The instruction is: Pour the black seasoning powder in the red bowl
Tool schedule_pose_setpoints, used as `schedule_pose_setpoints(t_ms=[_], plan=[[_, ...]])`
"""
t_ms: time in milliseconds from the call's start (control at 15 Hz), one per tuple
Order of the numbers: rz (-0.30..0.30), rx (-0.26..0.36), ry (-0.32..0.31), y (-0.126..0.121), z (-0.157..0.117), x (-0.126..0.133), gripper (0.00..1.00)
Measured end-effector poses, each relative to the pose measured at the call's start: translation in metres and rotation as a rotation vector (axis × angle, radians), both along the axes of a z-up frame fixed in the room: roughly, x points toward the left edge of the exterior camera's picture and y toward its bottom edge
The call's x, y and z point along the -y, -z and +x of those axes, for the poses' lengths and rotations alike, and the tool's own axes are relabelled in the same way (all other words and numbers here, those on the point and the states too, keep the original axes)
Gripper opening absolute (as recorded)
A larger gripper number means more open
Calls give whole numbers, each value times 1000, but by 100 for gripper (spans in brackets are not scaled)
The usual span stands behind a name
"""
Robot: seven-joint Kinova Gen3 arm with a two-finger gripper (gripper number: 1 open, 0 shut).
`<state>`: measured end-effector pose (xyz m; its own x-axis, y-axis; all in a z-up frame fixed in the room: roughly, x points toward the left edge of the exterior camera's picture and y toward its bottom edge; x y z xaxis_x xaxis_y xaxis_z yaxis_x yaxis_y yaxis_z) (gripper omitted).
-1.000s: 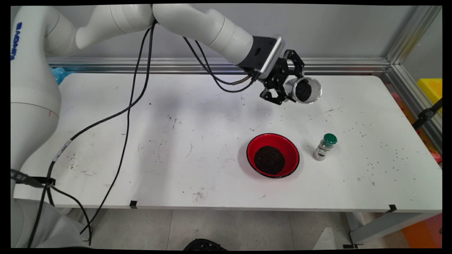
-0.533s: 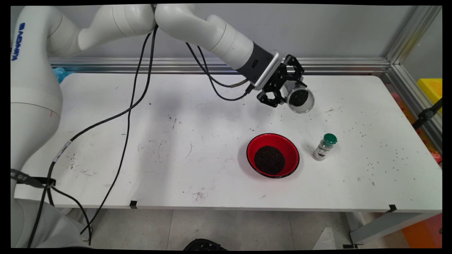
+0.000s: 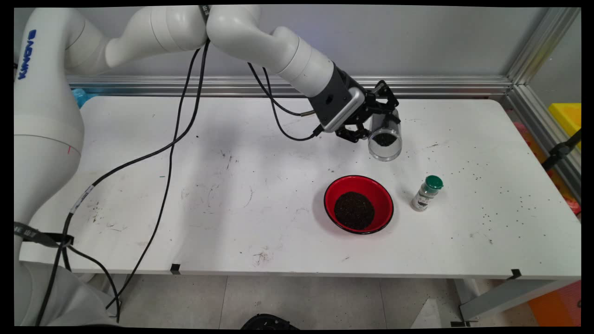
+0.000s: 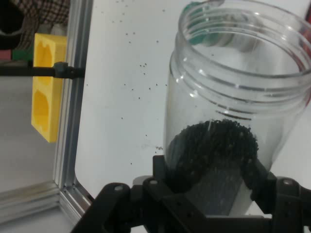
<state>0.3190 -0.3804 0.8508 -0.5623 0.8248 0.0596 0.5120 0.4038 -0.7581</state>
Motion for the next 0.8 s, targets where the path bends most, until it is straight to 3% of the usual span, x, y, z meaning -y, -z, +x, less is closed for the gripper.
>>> schedule_pose_setpoints(t_ms=[800], plan=[[-212, 162, 186, 8, -8, -6, 0]])
